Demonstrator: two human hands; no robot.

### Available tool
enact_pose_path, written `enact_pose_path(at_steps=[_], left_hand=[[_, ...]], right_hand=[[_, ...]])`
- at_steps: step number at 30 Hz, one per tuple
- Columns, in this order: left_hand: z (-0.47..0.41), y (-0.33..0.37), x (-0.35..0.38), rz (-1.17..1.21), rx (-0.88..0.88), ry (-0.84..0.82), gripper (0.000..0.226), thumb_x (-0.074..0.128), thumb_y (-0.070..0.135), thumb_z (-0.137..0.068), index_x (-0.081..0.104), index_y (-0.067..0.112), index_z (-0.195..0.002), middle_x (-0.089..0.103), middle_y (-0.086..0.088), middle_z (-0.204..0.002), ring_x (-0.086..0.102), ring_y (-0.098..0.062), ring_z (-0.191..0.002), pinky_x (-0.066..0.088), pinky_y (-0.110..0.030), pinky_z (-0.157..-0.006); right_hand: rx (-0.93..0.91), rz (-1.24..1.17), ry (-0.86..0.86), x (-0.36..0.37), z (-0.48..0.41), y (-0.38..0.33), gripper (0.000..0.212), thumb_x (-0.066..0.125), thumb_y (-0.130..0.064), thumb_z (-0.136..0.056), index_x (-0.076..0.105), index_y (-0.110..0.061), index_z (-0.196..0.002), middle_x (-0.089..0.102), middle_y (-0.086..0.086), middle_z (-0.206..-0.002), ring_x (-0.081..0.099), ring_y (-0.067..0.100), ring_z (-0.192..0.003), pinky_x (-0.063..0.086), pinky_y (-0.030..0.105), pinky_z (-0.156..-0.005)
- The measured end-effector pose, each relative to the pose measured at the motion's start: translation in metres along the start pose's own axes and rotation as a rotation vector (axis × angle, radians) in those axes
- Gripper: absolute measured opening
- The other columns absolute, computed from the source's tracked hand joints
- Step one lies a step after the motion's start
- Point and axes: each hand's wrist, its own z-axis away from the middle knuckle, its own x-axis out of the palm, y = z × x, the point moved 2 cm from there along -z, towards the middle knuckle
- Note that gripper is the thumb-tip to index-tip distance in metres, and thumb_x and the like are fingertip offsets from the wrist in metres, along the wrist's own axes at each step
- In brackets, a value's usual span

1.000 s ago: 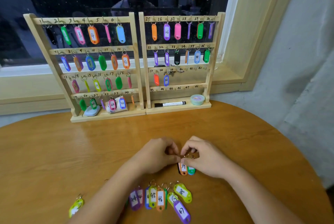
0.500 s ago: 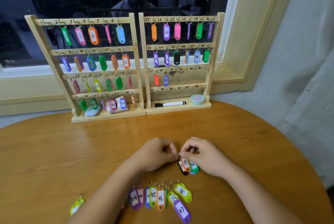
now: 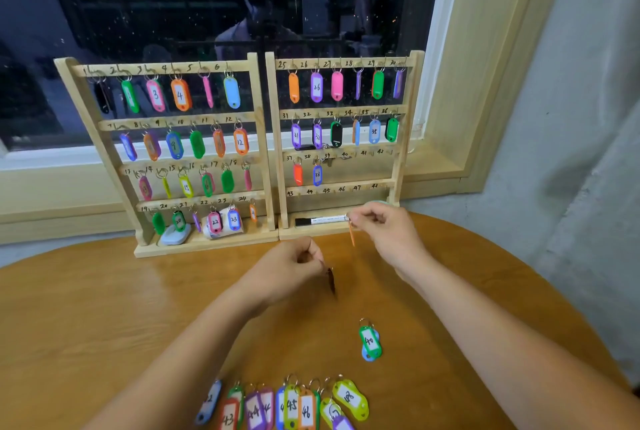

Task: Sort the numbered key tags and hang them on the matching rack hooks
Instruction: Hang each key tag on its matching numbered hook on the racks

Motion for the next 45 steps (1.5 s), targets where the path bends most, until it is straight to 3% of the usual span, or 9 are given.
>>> enact_pose_path(at_steps=[4,12,18,21,25,28,32,40,45], left_hand=[[-0.018,0.012,-0.015,-0.038,0.042,0.041,0.003,0.067,0.019,-0.097,0.071,0.019,-0.096,0.079,-0.002,-0.097,0.071,-0.024,-0.097,0.056,-0.042,-0.092],[-0.056,0.033,-0.040,-0.120,0.108,0.166,0.003,0.069,0.019,-0.097,0.070,0.020,-0.095,0.078,0.003,-0.088,0.072,-0.017,-0.085,0.059,-0.040,-0.082],[-0.088,0.053,-0.053,-0.162,0.147,0.192,0.004,0.070,0.020,-0.098,0.070,0.016,-0.097,0.073,-0.001,-0.086,0.065,-0.015,-0.072,0.056,-0.034,-0.062],[-0.105,0.070,-0.059,-0.208,0.180,0.223,0.005,0.070,0.020,-0.099,0.071,0.015,-0.099,0.075,0.000,-0.088,0.066,-0.012,-0.077,0.057,-0.030,-0.074],[-0.130,0.089,-0.065,-0.271,0.201,0.325,0.008,0.068,0.026,-0.100,0.069,0.020,-0.095,0.076,-0.002,-0.084,0.063,-0.015,-0.065,0.055,-0.030,-0.062],[-0.146,0.097,-0.064,-0.338,0.202,0.373,0.011,0.067,0.029,-0.101,0.068,0.020,-0.095,0.076,0.003,-0.090,0.060,-0.014,-0.057,0.057,-0.031,-0.059],[-0.161,0.092,-0.059,-0.395,0.143,0.406,0.011,0.065,0.026,-0.101,0.068,0.022,-0.091,0.074,0.004,-0.105,0.071,-0.016,-0.077,0.060,-0.031,-0.063],[-0.164,0.081,-0.057,-0.304,0.105,0.454,0.007,0.067,0.025,-0.099,0.069,0.026,-0.093,0.076,0.005,-0.100,0.075,-0.017,-0.081,0.066,-0.041,-0.079],[-0.139,0.078,-0.052,-0.238,0.141,0.448,0.005,0.070,0.031,-0.101,0.068,0.028,-0.098,0.077,0.002,-0.080,0.073,-0.016,-0.070,0.061,-0.033,-0.066]], right_hand=[[0.029,-0.034,0.094,-0.002,-0.041,-0.021,0.010,0.073,-0.021,-0.100,0.082,-0.023,-0.096,0.077,-0.010,-0.085,0.065,0.005,-0.078,0.049,0.023,-0.073],[0.062,-0.044,0.183,0.010,-0.097,-0.046,0.018,0.071,-0.013,-0.100,0.078,-0.020,-0.085,0.074,-0.001,-0.067,0.061,0.011,-0.055,0.061,0.037,-0.066],[0.065,0.063,0.173,0.020,-0.107,-0.053,0.023,0.067,-0.012,-0.100,0.077,-0.023,-0.082,0.074,-0.002,-0.066,0.066,0.014,-0.065,0.061,0.035,-0.069],[0.078,0.089,0.160,0.022,-0.106,-0.054,0.026,0.062,-0.007,-0.100,0.076,-0.022,-0.083,0.075,0.001,-0.069,0.066,0.014,-0.061,0.055,0.029,-0.062],[0.020,0.160,0.163,0.021,-0.099,-0.052,0.021,0.061,-0.018,-0.102,0.077,-0.026,-0.091,0.077,-0.003,-0.076,0.069,0.016,-0.064,0.059,0.035,-0.069],[0.031,0.124,0.157,0.013,-0.082,-0.045,0.015,0.060,-0.023,-0.106,0.075,-0.023,-0.103,0.078,-0.001,-0.080,0.065,0.007,-0.053,0.057,0.032,-0.062],[0.062,0.073,0.111,0.002,-0.054,-0.027,0.013,0.062,-0.020,-0.106,0.074,-0.023,-0.102,0.078,0.001,-0.077,0.066,0.013,-0.059,0.059,0.036,-0.067],[0.104,0.021,-0.012,-0.010,0.025,0.015,0.013,0.063,-0.019,-0.106,0.076,-0.021,-0.103,0.077,0.002,-0.083,0.065,0.010,-0.063,0.047,0.018,-0.059],[0.144,0.144,-0.085,-0.016,0.062,0.037,0.017,0.067,-0.016,-0.103,0.076,-0.030,-0.100,0.076,-0.004,-0.087,0.067,0.005,-0.074,0.055,0.025,-0.070]])
